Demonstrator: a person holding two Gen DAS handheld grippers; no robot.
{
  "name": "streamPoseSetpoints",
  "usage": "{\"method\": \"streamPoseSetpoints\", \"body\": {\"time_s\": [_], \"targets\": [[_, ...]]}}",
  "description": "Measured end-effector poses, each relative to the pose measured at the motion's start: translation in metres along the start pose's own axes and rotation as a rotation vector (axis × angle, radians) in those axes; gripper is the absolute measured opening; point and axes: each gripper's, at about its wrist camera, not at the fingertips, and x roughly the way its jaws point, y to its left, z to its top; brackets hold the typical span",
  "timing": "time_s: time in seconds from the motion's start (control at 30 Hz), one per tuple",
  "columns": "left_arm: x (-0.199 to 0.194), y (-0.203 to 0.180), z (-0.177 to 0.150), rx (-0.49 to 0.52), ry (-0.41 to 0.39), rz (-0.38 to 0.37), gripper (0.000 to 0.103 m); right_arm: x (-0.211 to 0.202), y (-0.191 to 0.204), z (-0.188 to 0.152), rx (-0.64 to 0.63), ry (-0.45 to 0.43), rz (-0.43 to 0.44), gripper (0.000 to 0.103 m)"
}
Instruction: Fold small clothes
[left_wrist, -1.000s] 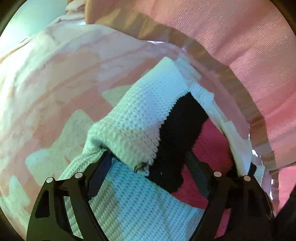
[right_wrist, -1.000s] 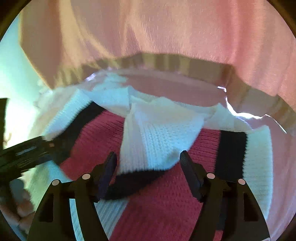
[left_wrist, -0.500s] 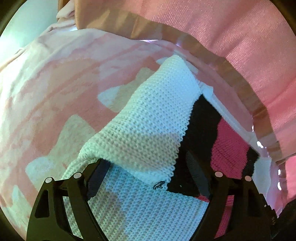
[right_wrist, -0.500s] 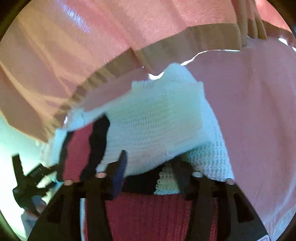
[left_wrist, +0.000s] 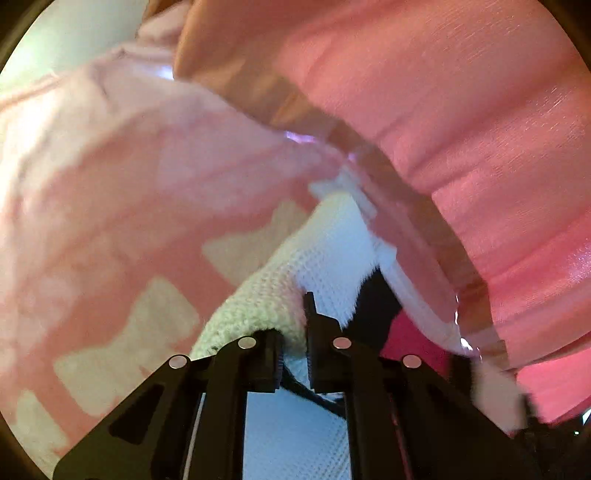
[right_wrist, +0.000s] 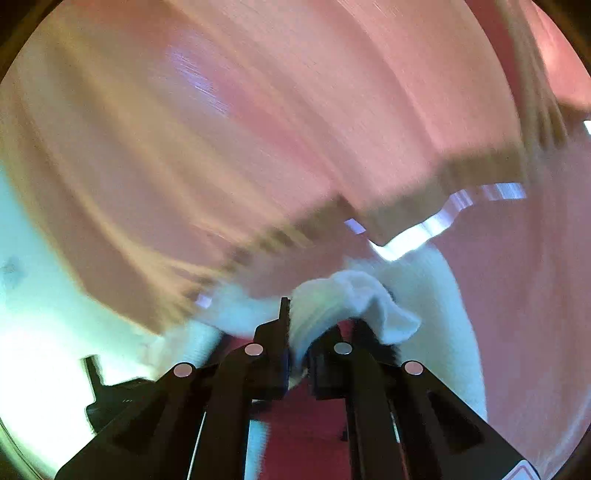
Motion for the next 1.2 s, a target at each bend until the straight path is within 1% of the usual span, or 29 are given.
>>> {"method": "streamPoseSetpoints", "body": {"time_s": [0.03, 0.07, 0.1, 0.13, 0.17, 0.2, 0.23, 0.27, 0.3, 0.33, 0.37, 0.4, 0.43, 0.47, 0.5, 0.53, 0.57, 0.6, 0.7, 0.77, 0.83, 0.9, 0.93, 0.97, 1.03, 1.1, 1.13, 1.17, 1.2], "targets": [[0.002, 0.003, 0.0, -0.005, 0.002, 0.011, 0.008, 0.0, -0.001, -0.003, -0.041, -0.007, -0.032, 0.006], [0.011, 0.01, -0.002, -0.012, 0.024, 0.038, 0.009, 0.01, -0.007, -0.007, -0.061, 0.03, -0.084, 0.006], [0.019, 0.014, -0.003, -0.021, 0.047, 0.061, 0.009, 0.033, -0.028, -0.019, -0.047, 0.135, -0.16, 0.006], [0.027, 0.019, -0.005, -0.033, 0.076, 0.078, 0.009, 0.056, -0.054, -0.034, -0.001, 0.245, -0.221, 0.006], [0.033, 0.021, -0.01, -0.038, 0.081, 0.085, 0.009, 0.069, -0.071, -0.048, 0.028, 0.311, -0.255, 0.006], [0.031, 0.016, -0.011, -0.009, 0.06, 0.102, 0.009, 0.063, -0.073, -0.049, 0.032, 0.271, -0.222, 0.006], [0.029, 0.011, -0.012, 0.024, 0.054, 0.117, 0.009, 0.057, -0.07, -0.046, 0.027, 0.253, -0.213, 0.006], [0.027, 0.008, -0.013, 0.042, 0.049, 0.123, 0.009, 0.048, -0.063, -0.041, 0.032, 0.222, -0.186, 0.006], [0.026, 0.006, -0.013, 0.055, 0.041, 0.131, 0.009, 0.044, -0.059, -0.038, 0.032, 0.207, -0.164, 0.006], [0.026, 0.008, -0.013, 0.051, 0.044, 0.132, 0.009, 0.035, -0.05, -0.033, 0.001, 0.174, -0.144, 0.006], [0.028, 0.011, -0.012, 0.041, 0.052, 0.13, 0.009, 0.032, -0.048, -0.032, -0.025, 0.159, -0.149, 0.006], [0.03, 0.013, -0.012, 0.03, 0.057, 0.129, 0.009, 0.038, -0.049, -0.035, -0.041, 0.172, -0.175, 0.006], [0.03, 0.012, -0.011, 0.026, 0.057, 0.129, 0.009, 0.045, -0.056, -0.04, -0.047, 0.211, -0.212, 0.007], [0.03, 0.012, -0.011, 0.026, 0.058, 0.132, 0.01, 0.057, -0.072, -0.049, -0.041, 0.286, -0.272, 0.006], [0.03, 0.011, -0.011, 0.029, 0.059, 0.137, 0.01, 0.051, -0.08, -0.051, -0.028, 0.257, -0.241, 0.004], [0.03, 0.011, -0.012, 0.035, 0.058, 0.142, 0.01, 0.045, -0.079, -0.049, -0.015, 0.255, -0.243, 0.007], [0.031, 0.011, -0.012, 0.039, 0.058, 0.144, 0.011, 0.037, -0.077, -0.046, -0.007, 0.25, -0.261, 0.014], [0.031, 0.01, -0.012, 0.043, 0.058, 0.143, 0.011, 0.025, -0.073, -0.042, -0.012, 0.231, -0.291, 0.018], [0.027, 0.01, -0.012, 0.046, 0.075, 0.13, 0.012, -0.004, -0.06, -0.038, -0.088, 0.193, -0.339, 0.022], [0.021, 0.009, -0.013, 0.056, 0.085, 0.12, 0.013, -0.022, -0.061, -0.042, -0.11, 0.196, -0.364, 0.045], [0.015, 0.009, -0.016, 0.062, 0.095, 0.109, 0.017, -0.03, -0.067, -0.051, -0.1, 0.202, -0.381, 0.055], [0.01, 0.011, -0.018, 0.064, 0.11, 0.113, 0.029, -0.027, -0.082, -0.06, -0.087, 0.234, -0.404, 0.055], [0.009, 0.013, -0.018, 0.056, 0.113, 0.105, 0.03, -0.024, -0.091, -0.062, -0.059, 0.252, -0.409, 0.055], [0.008, 0.015, -0.018, 0.049, 0.113, 0.103, 0.03, -0.018, -0.094, -0.064, -0.027, 0.259, -0.393, 0.055], [0.004, 0.017, -0.017, 0.03, 0.11, 0.089, 0.03, -0.014, -0.103, -0.061, 0.063, 0.244, -0.322, 0.055], [-0.008, 0.016, -0.016, 0.011, 0.087, 0.065, 0.03, -0.012, -0.105, -0.055, 0.085, 0.233, -0.293, 0.055], [-0.015, 0.013, -0.014, 0.014, 0.065, 0.046, 0.032, -0.009, -0.104, -0.052, 0.086, 0.234, -0.285, 0.057], [-0.018, 0.01, -0.012, 0.022, 0.052, 0.042, 0.041, -0.004, -0.103, -0.049, 0.087, 0.241, -0.278, 0.061], [-0.021, 0.006, -0.01, 0.039, 0.026, 0.043, 0.054, 0.003, -0.103, -0.047, 0.092, 0.253, -0.269, 0.062]]}}
